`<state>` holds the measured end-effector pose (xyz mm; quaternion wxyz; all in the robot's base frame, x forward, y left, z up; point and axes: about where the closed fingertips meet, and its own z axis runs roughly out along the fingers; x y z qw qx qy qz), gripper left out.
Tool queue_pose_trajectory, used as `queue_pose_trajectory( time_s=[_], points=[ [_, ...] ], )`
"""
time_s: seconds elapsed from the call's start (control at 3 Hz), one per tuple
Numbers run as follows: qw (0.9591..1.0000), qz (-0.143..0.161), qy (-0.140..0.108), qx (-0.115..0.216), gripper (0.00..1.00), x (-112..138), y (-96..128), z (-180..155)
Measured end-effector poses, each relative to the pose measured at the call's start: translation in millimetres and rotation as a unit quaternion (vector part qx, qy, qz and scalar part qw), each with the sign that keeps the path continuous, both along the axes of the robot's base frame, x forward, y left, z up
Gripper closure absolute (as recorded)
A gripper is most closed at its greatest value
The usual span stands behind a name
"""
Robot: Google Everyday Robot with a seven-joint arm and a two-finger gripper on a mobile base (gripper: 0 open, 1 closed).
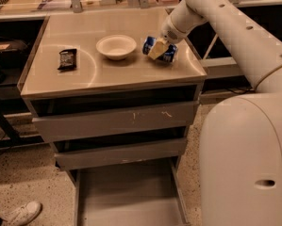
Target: Pick pepsi can from bottom drawer and place on counter
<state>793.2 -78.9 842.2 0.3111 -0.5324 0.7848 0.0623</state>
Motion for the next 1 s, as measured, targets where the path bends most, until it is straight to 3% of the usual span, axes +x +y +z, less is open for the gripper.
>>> queue_pose_trajectory(
  time_s=[0.33,0.67,1.0],
  points=[
    [1.0,0.0,0.0,0.0,0.12,0.0,0.0,-0.1],
    [1.0,0.0,0.0,0.0,0.0,0.0,0.1,-0.2],
    [1.0,0.0,0.0,0.0,0.0,0.0,0.1,-0.2]
  ],
)
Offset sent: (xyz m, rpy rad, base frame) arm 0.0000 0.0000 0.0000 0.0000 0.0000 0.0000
